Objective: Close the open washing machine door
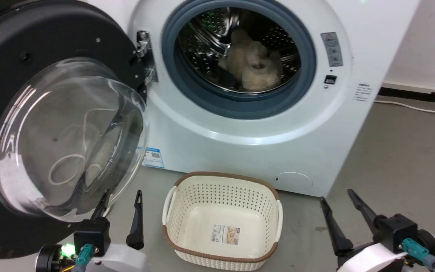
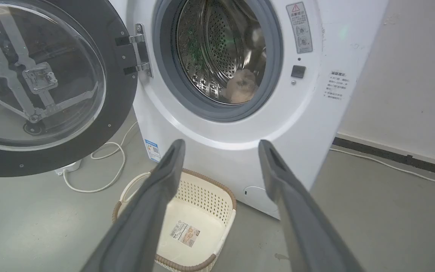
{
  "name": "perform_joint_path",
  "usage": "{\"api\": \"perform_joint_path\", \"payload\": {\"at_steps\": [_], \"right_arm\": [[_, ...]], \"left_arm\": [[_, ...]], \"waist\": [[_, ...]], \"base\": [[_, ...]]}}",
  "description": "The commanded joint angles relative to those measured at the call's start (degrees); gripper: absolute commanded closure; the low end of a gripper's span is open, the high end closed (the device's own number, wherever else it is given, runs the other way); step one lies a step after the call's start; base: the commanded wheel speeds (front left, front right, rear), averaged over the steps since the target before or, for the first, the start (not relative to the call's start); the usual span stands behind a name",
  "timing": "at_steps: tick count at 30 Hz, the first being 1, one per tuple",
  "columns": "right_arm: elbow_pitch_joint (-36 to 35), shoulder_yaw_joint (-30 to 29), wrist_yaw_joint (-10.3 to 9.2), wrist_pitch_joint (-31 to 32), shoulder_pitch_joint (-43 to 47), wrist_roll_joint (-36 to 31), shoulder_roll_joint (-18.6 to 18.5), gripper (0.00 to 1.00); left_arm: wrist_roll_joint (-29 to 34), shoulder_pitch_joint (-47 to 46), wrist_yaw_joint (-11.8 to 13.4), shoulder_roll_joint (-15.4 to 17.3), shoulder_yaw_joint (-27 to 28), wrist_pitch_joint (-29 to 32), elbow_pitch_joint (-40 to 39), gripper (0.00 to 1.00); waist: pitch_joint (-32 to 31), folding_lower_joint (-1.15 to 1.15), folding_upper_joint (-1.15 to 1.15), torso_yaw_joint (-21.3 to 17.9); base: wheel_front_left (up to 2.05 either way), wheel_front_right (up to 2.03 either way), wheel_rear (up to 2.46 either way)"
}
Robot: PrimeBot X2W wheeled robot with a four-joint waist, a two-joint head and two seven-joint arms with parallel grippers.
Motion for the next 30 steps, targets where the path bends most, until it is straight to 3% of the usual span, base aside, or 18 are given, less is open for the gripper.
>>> {"api": "perform_joint_path", "payload": {"at_steps": [1,30], "right_arm": [[0.4,0.6,0.01,-0.6,-0.4,0.5,-0.4,0.0],[3.4,8.2,0.02,-4.3,-2.7,4.7,-2.2,0.0]], "left_arm": [[-0.4,0.8,0.2,0.2,0.0,-0.7,-0.4,0.0],[-0.9,3.5,1.1,0.0,0.6,-4.4,-3.2,0.0]], "waist": [[0.1,0.0,0.0,0.6],[-0.2,0.0,0.0,7.8]], "base": [[0.0,0.0,0.0],[0.0,0.0,0.0]]}}
